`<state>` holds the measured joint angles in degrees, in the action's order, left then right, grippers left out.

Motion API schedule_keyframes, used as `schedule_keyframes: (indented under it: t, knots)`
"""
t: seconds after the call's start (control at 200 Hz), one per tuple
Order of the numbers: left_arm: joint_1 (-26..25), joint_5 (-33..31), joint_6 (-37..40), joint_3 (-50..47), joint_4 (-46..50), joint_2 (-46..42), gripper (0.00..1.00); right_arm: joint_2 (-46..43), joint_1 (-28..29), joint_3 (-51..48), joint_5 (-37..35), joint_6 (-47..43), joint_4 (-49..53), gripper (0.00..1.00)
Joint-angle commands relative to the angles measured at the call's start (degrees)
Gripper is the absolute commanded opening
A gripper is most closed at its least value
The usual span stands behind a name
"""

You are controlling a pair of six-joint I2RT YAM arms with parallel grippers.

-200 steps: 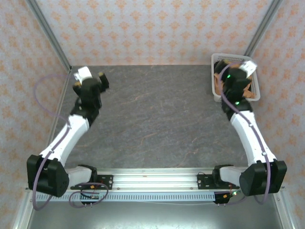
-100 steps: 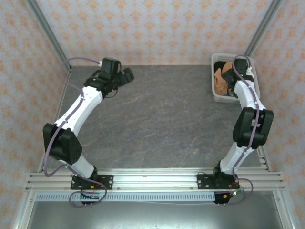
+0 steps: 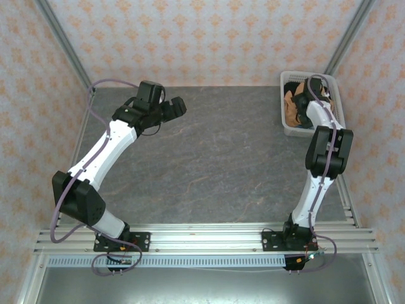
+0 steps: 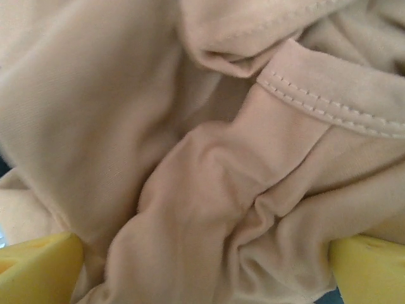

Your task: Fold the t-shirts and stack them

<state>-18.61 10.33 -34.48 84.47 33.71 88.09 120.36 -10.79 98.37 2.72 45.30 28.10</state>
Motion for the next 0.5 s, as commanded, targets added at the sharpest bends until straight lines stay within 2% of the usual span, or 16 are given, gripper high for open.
schedule_keyframes:
  t: [0.0,0.085,0.09,0.16,0.225,0.305,0.325,0.495]
  knots:
    - [0.2,0.7,0.7,-1.4,2.5,-2.3,0.93,2.4,-0.6,2.7,0.0,4.5,4.7,0.95]
    - [0.2,0.6,0.7,-2.3,2.5,-2.9,0.9,1.9,-0.6,2.3,-1.1,4.9,3.8,0.73]
    - [0.2,0.6,0.7,-2.3,2.5,-2.9,0.9,1.6,-0.6,2.2,-1.2,4.9,3.5,0.69]
    - [0.2,0.5,0.8,-2.8,2.4,-3.4,0.88,-0.7,-0.6,0.7,-1.8,4.4,1.0,0.42]
    - [0.2,0.4,0.9,-3.4,2.3,-3.9,0.87,-4.0,-0.4,-1.4,-3.0,3.9,-1.6,0.22]
    - [0.2,0.3,0.9,-4.1,2.1,-4.2,0.85,-8.3,0.2,-2.4,-5.3,2.8,-2.5,0.03]
    - [0.2,0.3,1.0,-4.3,2.0,-4.2,0.84,-9.1,0.3,-2.5,-5.8,2.6,-2.4,0.0]
    - [0.2,0.8,0.5,-4.7,0.9,-3.2,0.81,-18.1,2.3,-1.8,-8.3,0.0,-3.1,0.0]
